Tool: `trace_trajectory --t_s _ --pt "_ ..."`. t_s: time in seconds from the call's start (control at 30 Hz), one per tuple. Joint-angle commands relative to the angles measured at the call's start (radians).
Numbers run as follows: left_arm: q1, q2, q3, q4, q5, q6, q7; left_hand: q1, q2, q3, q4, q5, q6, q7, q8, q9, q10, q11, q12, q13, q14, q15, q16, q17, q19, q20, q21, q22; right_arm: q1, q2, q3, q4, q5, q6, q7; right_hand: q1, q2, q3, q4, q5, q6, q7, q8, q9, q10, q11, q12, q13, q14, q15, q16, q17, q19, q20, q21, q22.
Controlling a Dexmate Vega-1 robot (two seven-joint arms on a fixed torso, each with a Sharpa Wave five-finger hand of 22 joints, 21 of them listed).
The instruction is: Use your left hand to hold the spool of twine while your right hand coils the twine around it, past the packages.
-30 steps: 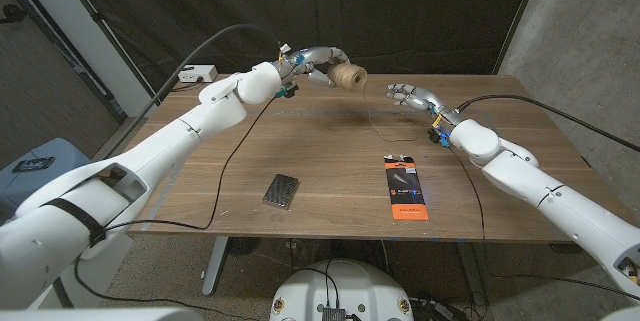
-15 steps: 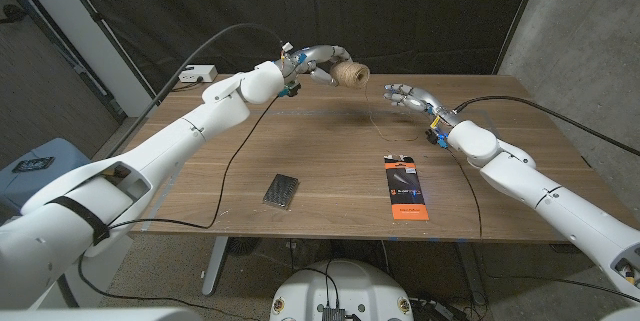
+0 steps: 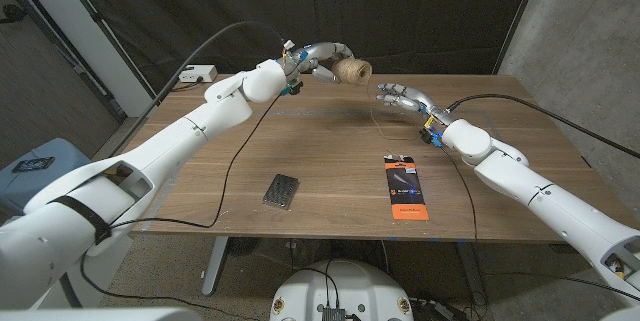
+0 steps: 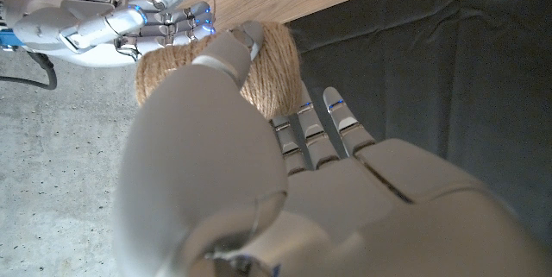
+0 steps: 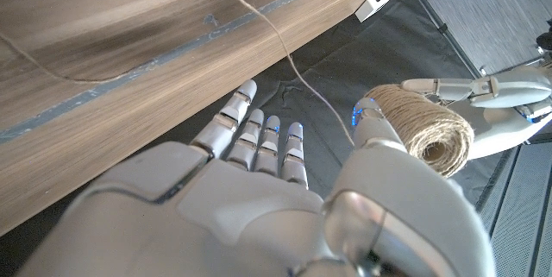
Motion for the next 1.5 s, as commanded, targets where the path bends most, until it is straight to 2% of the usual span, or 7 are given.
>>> trace_trajectory --t_s 0.03,0.17,0.87,1.27,1.37,1.5 --pt "0.0 -0.007 0.001 -0.008 -0.006 0.008 0.011 -0.027 0.036 0.007 0.006 0.008 0.023 0.016 0.016 0.002 0.049 0.006 -0.004 0.049 0.01 -0.002 -0.001 0.003 -0.004 0.001 0.01 0.0 0.023 0.021 -0.019 0.023 -0.014 0.021 0.016 0.02 -0.003 0.003 -0.002 -0.001 0.008 0.004 -0.004 0.003 0.01 0.004 0.005 0.004 0.013 0.0 0.002 0.004 0.009 -0.017 -0.003 0.005" --pt "0.003 -0.006 0.0 -0.015 -0.005 0.013 0.015 -0.026 0.036 0.007 0.004 0.009 0.025 0.018 0.017 0.002 0.051 0.004 -0.005 0.048 0.01 -0.001 0.001 0.004 -0.005 0.001 0.011 0.0 0.031 0.027 -0.024 0.031 -0.02 0.027 0.02 0.032 -0.005 0.003 0.002 -0.001 0.015 0.006 -0.003 0.003 0.015 0.007 0.007 0.006 0.027 -0.003 0.006 0.005 0.026 -0.021 0.001 0.006" --pt "0.002 -0.009 0.001 -0.028 -0.015 0.029 0.007 -0.022 0.038 0.008 0.002 0.014 0.023 0.02 0.015 0.0 0.052 0.007 -0.008 0.052 0.008 0.0 0.001 0.006 -0.008 0.002 0.013 -0.001 0.077 0.061 -0.054 0.093 -0.051 0.066 0.04 0.084 -0.011 0.006 0.002 0.0 0.043 0.003 0.003 0.006 0.049 0.002 0.019 0.011 0.063 -0.017 0.017 0.011 0.055 -0.031 0.005 0.007" --pt "-0.003 -0.013 0.003 -0.02 -0.016 0.029 0.012 -0.025 0.039 0.007 0.004 0.017 0.025 0.018 0.016 0.0 0.052 0.004 -0.011 0.052 0.009 0.0 -0.001 0.006 -0.009 0.003 0.015 -0.001 0.083 0.083 -0.059 0.101 -0.064 0.062 0.014 0.145 -0.018 0.001 0.006 -0.004 0.112 0.001 0.021 0.009 0.116 0.001 0.042 0.017 0.133 -0.036 0.042 0.018 0.132 -0.051 0.023 0.007" --pt "-0.004 -0.014 0.003 -0.019 -0.017 0.028 0.013 -0.026 0.038 0.007 0.004 0.018 0.026 0.018 0.016 0.0 0.052 0.005 -0.011 0.052 0.009 -0.001 -0.001 0.006 -0.009 0.002 0.015 -0.001 0.084 0.086 -0.061 0.1 -0.066 0.058 0.011 0.159 -0.022 -0.001 0.005 -0.004 0.122 0.0 0.022 0.01 0.132 -0.001 0.047 0.018 0.149 -0.041 0.048 0.02 0.152 -0.05 0.028 0.007" --pt "-0.005 -0.013 0.003 -0.018 -0.02 0.03 0.009 -0.026 0.039 0.007 0.005 0.018 0.026 0.016 0.016 0.0 0.053 0.003 -0.012 0.053 0.009 0.001 0.0 0.006 -0.008 0.002 0.016 -0.001 0.081 0.094 -0.061 0.097 -0.069 0.049 -0.004 0.182 -0.022 -0.002 0.006 -0.004 0.145 -0.003 0.028 0.011 0.152 -0.01 0.052 0.019 0.173 -0.048 0.059 0.023 0.178 -0.061 0.033 0.007"
